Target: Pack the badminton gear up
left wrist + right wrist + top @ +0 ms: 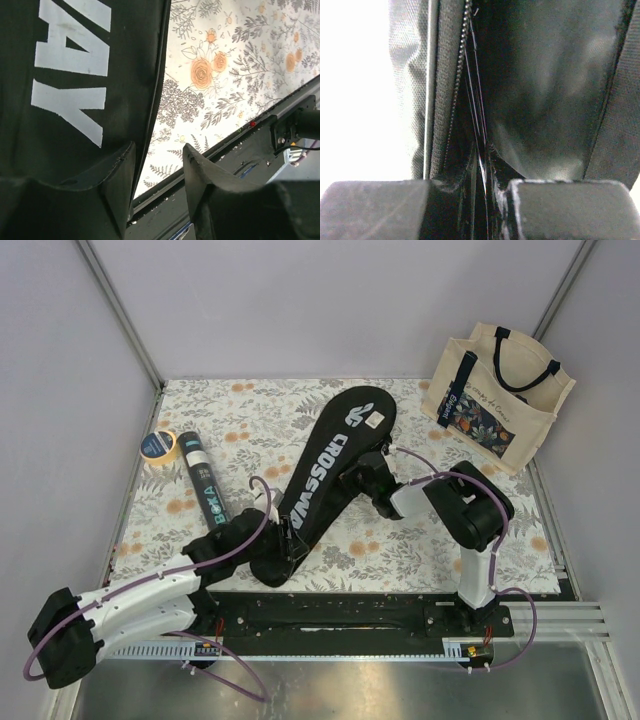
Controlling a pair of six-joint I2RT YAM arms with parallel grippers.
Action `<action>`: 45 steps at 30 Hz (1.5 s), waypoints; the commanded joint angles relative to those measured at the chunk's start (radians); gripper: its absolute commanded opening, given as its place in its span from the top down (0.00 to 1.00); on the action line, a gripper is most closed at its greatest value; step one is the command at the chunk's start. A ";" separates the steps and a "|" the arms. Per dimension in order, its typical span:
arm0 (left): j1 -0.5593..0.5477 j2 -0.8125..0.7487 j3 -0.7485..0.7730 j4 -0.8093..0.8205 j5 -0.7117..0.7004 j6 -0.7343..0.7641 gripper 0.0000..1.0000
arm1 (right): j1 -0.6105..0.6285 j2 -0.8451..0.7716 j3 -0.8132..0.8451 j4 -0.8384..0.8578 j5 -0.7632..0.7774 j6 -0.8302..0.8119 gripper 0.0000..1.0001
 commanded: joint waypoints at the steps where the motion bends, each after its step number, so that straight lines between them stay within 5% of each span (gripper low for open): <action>1: -0.010 -0.026 0.050 -0.153 -0.063 0.072 0.52 | -0.007 0.009 0.047 0.081 0.017 0.022 1.00; 7: -0.019 0.028 0.097 -0.260 -0.177 0.127 0.48 | -0.007 0.018 0.045 0.086 0.003 0.027 1.00; 20: -0.030 0.174 0.165 -0.217 -0.264 0.201 0.47 | -0.007 0.029 0.040 0.109 -0.015 0.059 1.00; 23: -0.030 0.194 0.168 -0.204 -0.258 0.203 0.57 | -0.008 0.029 0.036 0.110 -0.020 0.060 1.00; 28: -0.045 0.192 0.194 -0.227 -0.192 0.178 1.00 | -0.020 0.037 0.011 0.144 -0.010 0.115 1.00; 39: -0.068 0.054 0.133 -0.205 -0.051 0.033 1.00 | -0.060 0.032 0.039 0.166 0.031 0.202 1.00; 45: -0.068 -0.009 0.065 -0.061 0.075 -0.058 1.00 | -0.059 0.066 0.069 0.156 0.046 0.189 1.00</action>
